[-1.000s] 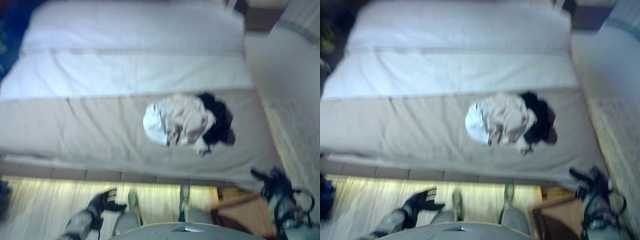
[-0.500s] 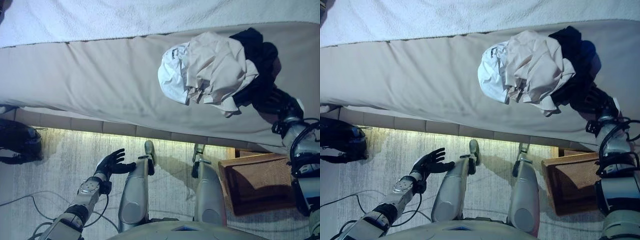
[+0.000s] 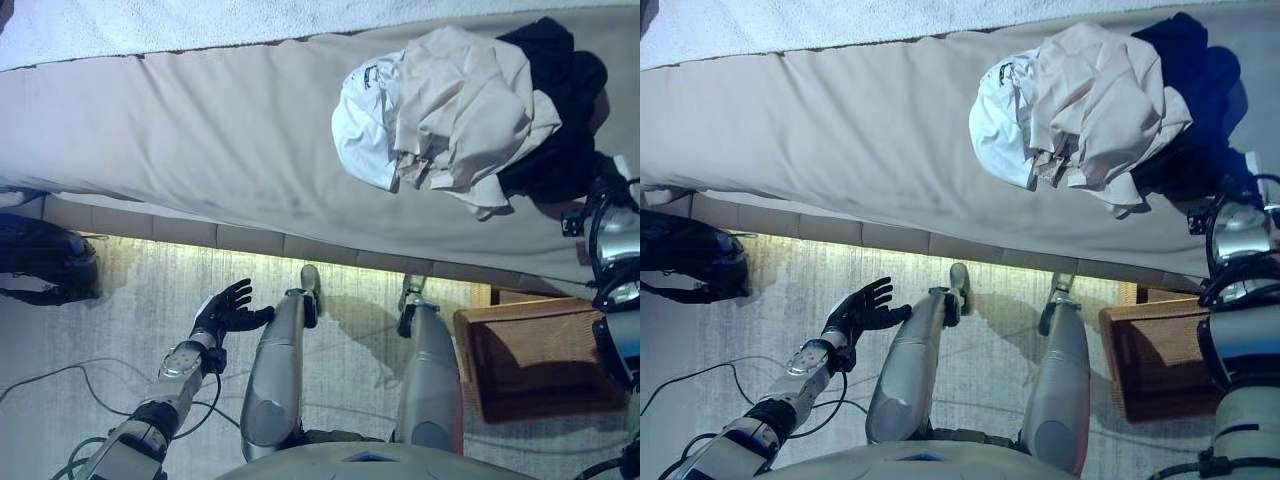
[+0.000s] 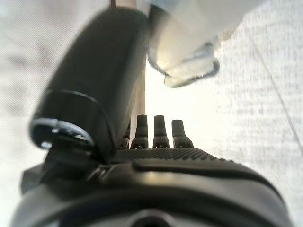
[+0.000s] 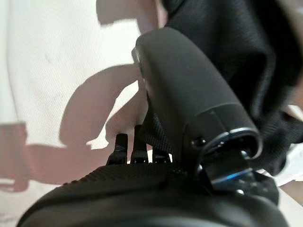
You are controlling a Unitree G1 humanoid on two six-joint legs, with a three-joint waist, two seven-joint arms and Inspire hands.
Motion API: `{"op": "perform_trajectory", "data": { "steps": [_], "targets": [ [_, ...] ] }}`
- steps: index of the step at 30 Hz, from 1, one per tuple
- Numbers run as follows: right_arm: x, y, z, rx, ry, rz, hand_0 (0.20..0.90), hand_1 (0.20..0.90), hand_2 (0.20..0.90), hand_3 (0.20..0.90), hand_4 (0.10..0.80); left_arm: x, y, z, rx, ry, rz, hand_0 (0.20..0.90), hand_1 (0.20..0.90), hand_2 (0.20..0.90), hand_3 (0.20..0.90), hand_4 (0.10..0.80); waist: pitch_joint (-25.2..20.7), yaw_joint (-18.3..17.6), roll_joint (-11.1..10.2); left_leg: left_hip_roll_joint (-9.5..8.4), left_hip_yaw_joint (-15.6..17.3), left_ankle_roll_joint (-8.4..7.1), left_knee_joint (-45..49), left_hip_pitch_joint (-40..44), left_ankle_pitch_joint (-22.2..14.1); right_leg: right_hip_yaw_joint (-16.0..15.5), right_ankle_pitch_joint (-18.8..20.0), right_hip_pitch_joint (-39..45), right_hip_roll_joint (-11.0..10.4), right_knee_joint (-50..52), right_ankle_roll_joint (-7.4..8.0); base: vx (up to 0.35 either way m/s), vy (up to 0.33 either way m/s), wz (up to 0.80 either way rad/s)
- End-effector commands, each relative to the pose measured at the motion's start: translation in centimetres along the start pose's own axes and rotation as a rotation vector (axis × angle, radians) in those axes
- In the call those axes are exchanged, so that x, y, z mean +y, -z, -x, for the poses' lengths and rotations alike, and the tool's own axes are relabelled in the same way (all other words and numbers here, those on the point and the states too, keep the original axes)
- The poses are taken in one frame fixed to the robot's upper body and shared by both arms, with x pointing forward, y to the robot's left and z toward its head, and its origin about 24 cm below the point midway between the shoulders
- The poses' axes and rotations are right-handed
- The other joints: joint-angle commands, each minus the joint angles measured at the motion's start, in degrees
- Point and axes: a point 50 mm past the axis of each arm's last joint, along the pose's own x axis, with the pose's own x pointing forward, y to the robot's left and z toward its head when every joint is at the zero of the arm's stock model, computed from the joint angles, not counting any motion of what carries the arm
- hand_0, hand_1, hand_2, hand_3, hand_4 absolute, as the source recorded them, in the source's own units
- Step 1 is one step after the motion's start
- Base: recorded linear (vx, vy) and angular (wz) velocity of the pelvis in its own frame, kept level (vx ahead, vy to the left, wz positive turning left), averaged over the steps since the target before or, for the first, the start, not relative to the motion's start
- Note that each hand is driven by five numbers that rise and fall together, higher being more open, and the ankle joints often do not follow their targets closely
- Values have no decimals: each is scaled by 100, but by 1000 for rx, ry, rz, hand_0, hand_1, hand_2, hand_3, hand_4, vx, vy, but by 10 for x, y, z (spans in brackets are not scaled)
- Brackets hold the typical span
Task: Pick up the clothes from the bed and place them into the basket
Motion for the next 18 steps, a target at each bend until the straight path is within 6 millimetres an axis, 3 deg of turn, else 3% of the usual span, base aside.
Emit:
{"op": "perform_trajectory", "data": {
  "steps": [1,6,12,16,18],
  "targets": [
    [-37,-8,-2,-49,136,54,900,900,900,900,800,27,28,25,63,-85,-14,900,900,900,900,800,-467,142,-5,-251,-336,1,-236,-512,676,-393,-219,-173,272,500,-313,-33,-48,6],
    [-45,-43,-1,-183,197,19,900,900,900,900,800,23,17,25,14,-72,9,900,900,900,900,800,-361,205,103,-296,-402,39,-46,-816,687,-353,-240,-456,276,733,-373,-17,-30,8],
    [-63,-70,7,-285,490,-41,900,900,900,900,800,14,35,34,37,-43,30,900,900,900,900,800,-331,175,241,-333,-433,-1,-126,-827,757,-279,-308,-498,388,780,-407,8,42,0],
    [-61,-71,12,-298,554,-110,900,900,900,900,800,14,41,39,45,-50,35,900,900,900,900,800,-295,129,209,-329,-396,-46,-336,-587,776,-316,-310,-272,429,553,-395,-8,27,-1],
    [-50,-64,15,-312,509,-131,900,900,900,900,800,12,42,40,43,-43,36,900,900,900,900,800,-281,69,152,-317,-361,-75,-400,-459,775,-339,-293,-144,460,439,-410,-9,38,-4]
  ]
}}
